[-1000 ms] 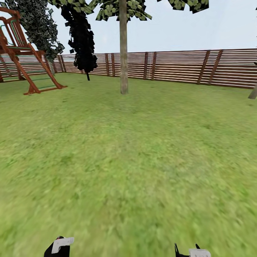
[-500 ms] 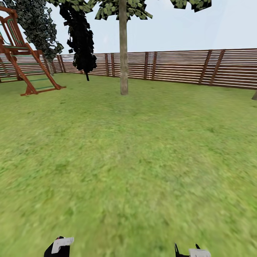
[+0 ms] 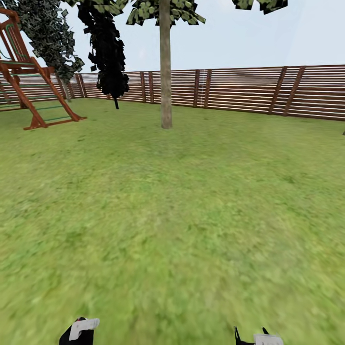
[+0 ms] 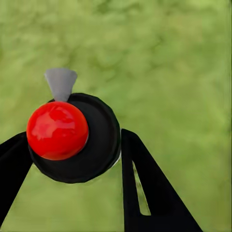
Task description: In the garden, pick up the pesticide atomizer on the floor and spray pesticide onto both trees until each tree trunk is fully covered.
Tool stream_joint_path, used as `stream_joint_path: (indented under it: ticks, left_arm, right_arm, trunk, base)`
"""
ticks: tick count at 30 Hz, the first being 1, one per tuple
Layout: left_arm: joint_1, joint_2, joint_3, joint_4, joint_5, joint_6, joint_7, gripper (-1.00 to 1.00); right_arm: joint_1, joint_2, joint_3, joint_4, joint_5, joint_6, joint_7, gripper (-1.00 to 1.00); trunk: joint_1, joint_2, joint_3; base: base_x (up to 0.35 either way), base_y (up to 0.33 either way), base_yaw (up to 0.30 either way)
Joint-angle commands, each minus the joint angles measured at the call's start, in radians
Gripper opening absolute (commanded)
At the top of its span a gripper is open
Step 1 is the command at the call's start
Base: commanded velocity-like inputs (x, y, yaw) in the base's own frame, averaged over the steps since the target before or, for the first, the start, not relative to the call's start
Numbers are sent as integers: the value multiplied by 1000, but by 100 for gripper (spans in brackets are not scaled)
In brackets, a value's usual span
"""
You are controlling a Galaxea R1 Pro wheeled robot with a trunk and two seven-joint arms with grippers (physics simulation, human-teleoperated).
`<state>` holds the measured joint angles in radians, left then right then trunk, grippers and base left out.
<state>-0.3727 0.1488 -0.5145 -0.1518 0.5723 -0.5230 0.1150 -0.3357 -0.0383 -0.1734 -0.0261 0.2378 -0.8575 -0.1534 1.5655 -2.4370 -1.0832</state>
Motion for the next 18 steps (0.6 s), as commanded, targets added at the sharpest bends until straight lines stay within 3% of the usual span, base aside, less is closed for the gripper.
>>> stream_joint_path:
  ticks: [1,18]
  left_arm:
    - [0,0,-1,0,0,0,0,-100]
    - [0,0,-1,0,0,0,0,-100]
  right_arm:
    - [0,0,0,0,0,0,0,100]
    - [0,0,0,0,0,0,0,100]
  trunk:
    - [0,0,0]
    - [0,0,0]
  base:
    - [340,0,0]
    - [340,0,0]
